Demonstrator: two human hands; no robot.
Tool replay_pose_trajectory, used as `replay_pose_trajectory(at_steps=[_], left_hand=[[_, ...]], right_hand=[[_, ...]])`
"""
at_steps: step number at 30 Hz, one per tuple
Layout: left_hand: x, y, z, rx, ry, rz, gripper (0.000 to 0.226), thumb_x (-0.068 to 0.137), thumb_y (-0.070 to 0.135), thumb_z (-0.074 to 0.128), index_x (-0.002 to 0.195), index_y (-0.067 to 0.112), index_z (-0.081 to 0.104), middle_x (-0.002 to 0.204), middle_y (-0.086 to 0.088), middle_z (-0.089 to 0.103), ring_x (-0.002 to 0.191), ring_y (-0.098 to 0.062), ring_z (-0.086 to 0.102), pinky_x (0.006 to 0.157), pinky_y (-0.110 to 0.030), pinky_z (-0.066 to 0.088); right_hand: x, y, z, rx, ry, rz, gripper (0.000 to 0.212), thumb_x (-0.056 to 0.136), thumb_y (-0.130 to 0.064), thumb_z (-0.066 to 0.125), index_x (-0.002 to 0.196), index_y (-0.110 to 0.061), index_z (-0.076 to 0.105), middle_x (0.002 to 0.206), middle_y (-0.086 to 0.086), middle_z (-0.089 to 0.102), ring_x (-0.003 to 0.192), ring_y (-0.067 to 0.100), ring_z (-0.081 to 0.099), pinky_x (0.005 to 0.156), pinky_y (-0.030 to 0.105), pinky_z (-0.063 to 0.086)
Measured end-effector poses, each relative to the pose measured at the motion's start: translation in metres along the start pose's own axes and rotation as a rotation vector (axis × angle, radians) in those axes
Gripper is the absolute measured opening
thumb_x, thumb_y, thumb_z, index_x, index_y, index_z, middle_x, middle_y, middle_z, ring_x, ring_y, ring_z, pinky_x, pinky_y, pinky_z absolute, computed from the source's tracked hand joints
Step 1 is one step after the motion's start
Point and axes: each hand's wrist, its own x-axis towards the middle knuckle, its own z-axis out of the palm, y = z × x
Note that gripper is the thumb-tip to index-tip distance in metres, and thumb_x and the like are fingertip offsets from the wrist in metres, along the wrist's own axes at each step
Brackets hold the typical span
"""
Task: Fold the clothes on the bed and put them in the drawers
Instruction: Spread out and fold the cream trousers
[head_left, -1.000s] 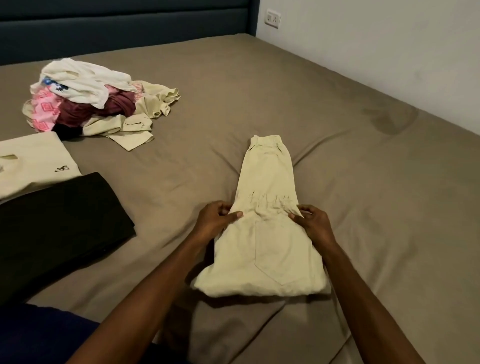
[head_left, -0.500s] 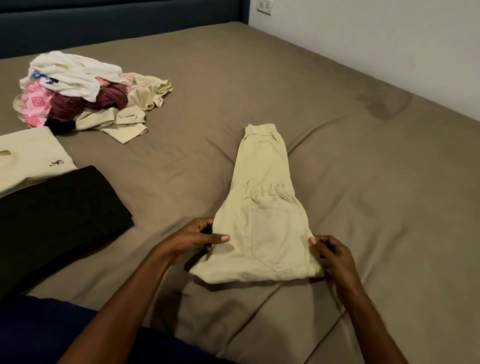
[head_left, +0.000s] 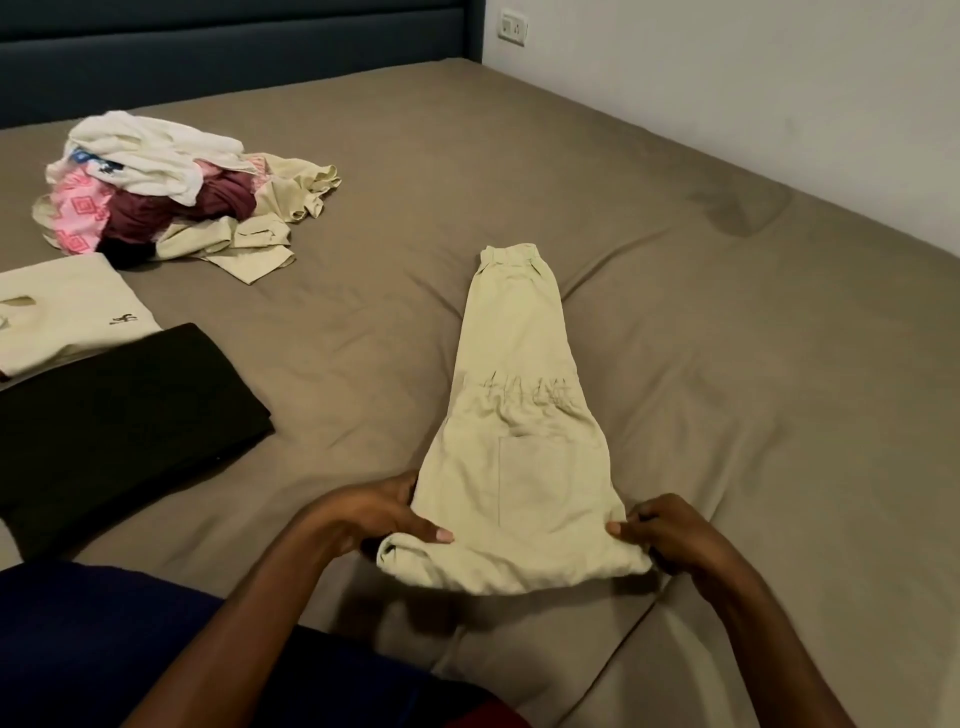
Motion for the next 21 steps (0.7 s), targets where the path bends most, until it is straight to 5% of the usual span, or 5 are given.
replay_pose_trajectory(at_steps=[2, 5, 7, 14, 21], left_hand=[[0.001, -0.002, 0.001, 0.24, 0.07, 0.017, 0.119, 0.054, 0.041, 0.101, 0.152, 0.02, 0.037, 0.142, 0.012, 0.057, 0.12, 0.001, 0.06, 0.107, -0.024, 0.047], [-0.007, 0.01, 0.004, 0.412, 0.057, -0.062, 0.098, 0.066, 0.027, 0.097, 0.143, 0.029, 0.038, 0.129, 0.001, 0.062, 0.065, -0.004, 0.063, 0.058, -0.033, 0.057], [-0.007, 0.008, 0.005, 0.394, 0.039, -0.103, 0.087, 0.067, 0.022, 0.098, 0.137, 0.028, 0.047, 0.117, -0.013, 0.069, 0.059, -0.02, 0.062, 0.043, -0.029, 0.047], [0.022, -0.004, -0.009, 0.424, 0.663, 0.105, 0.075, 0.048, 0.077, 0.087, 0.073, 0.01, 0.066, 0.057, 0.011, 0.059, 0.052, -0.005, 0.05, 0.056, -0.026, 0.039], [0.072, 0.016, 0.003, 0.248, 0.81, 0.3, 0.032, 0.079, 0.043, 0.086, 0.1, 0.023, 0.072, 0.083, 0.016, 0.069, 0.073, 0.005, 0.061, 0.066, -0.012, 0.043]], right_hand=[[-0.005, 0.007, 0.002, -0.074, -0.018, -0.03, 0.036, 0.084, -0.022, 0.085, 0.062, -0.006, 0.062, 0.053, 0.006, 0.053, 0.044, 0.012, 0.047, 0.044, 0.023, 0.035], [-0.005, 0.002, -0.004, -0.135, 0.001, -0.1, 0.035, 0.077, -0.025, 0.091, 0.068, -0.001, 0.066, 0.059, 0.007, 0.063, 0.055, 0.015, 0.059, 0.051, 0.025, 0.044], [-0.004, -0.001, -0.007, -0.147, -0.023, -0.108, 0.039, 0.073, -0.024, 0.093, 0.075, 0.007, 0.068, 0.063, 0.011, 0.066, 0.057, 0.018, 0.061, 0.053, 0.028, 0.047], [0.024, -0.023, -0.004, -0.077, 0.114, -0.262, 0.035, 0.072, -0.012, 0.088, 0.104, -0.019, 0.074, 0.093, 0.001, 0.076, 0.085, 0.022, 0.072, 0.074, 0.038, 0.058], [0.056, -0.081, 0.016, 0.352, 0.073, -0.151, 0.023, 0.088, -0.017, 0.081, 0.104, -0.002, 0.074, 0.093, 0.016, 0.078, 0.068, 0.013, 0.074, 0.054, 0.021, 0.053]])
